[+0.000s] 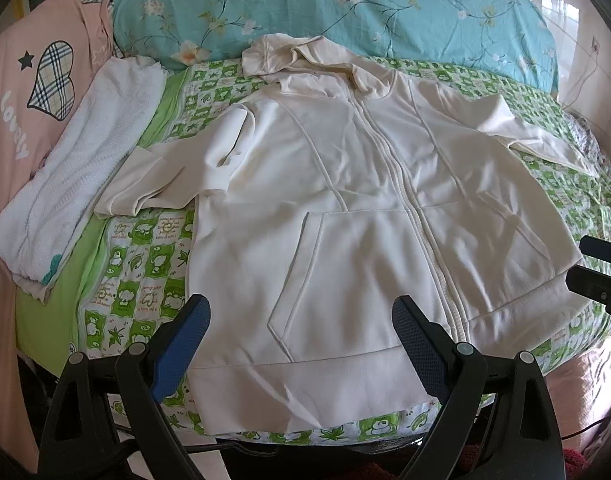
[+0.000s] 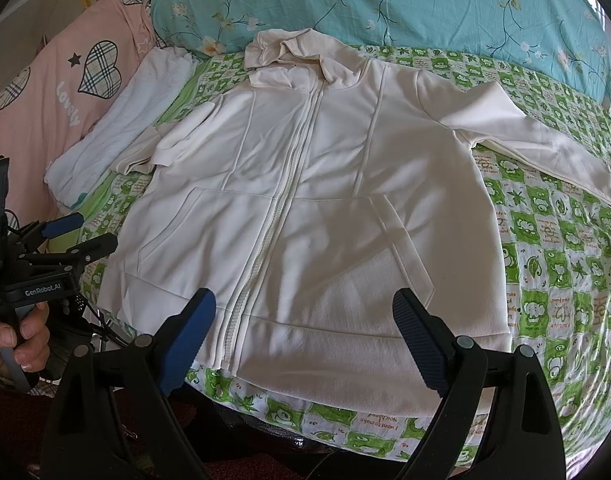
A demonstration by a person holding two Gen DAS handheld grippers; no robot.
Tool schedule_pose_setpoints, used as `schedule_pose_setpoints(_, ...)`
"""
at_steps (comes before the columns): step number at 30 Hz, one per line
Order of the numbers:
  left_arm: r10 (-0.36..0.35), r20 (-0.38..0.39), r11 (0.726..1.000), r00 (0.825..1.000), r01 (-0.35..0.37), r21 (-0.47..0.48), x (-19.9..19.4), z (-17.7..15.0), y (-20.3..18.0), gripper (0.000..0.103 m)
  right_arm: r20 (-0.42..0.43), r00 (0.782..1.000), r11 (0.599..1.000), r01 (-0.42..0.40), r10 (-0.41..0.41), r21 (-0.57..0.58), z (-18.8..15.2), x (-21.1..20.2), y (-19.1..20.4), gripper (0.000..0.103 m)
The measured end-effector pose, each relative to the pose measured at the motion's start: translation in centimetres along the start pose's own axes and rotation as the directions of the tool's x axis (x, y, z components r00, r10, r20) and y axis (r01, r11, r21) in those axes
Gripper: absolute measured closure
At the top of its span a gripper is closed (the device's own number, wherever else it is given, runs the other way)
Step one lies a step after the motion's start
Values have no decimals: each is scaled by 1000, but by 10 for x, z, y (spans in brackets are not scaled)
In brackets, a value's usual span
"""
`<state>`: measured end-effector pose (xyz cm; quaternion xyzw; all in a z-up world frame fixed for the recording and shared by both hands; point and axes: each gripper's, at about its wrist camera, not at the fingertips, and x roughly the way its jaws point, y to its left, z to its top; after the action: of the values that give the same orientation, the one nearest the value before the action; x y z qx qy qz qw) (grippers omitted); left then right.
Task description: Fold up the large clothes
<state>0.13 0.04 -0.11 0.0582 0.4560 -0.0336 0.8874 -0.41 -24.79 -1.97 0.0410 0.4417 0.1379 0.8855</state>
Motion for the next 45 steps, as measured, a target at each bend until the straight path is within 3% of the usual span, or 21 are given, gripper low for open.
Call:
schedule_pose_setpoints(7, -6, -15, 1000, 1000, 6, 2, 7, 6, -3, 10, -3, 1000, 1000, -2, 2, 7, 3, 4, -4, 12)
schedule_pose_setpoints(9, 3, 20, 1000, 1000, -3, 4, 6, 3, -2, 10, -1, 1000, 1000, -2, 2, 7, 2, 4, -4, 12)
schedule_pose_setpoints(22, -11, -23, 1000, 1000, 11, -4, 30, 11, -5, 10, 30, 1000, 999, -11, 9, 52, 6, 17, -23, 12)
schedule_pose_setpoints(26, -14, -45, 1000, 999, 14, 2, 39, 16, -10, 10, 15, 999, 992, -43, 41, 117, 6, 21, -37, 12)
schedule_pose_setpoints(32, -35, -88, 999, 995, 35, 0, 52, 25, -18, 10, 14, 1000, 973, -9, 6, 230, 8, 18, -84, 12)
schedule_pose_setpoints(36, -40, -99, 999, 994, 41, 4, 59, 32, -24, 10, 61, 997, 935, 31, -56, 353, 11, 8, -140, 12)
schedule_pose_setpoints(40, -34, -107, 999, 994, 36, 17, 68, 38, -29, 9, 97, 990, 849, 34, -99, 527, 12, -3, -210, 12)
schedule_pose_setpoints(45, -29, -125, 999, 992, 32, 23, 80, 46, -34, 9, 140, 943, 740, 138, -301, 659, 23, -23, -307, 13)
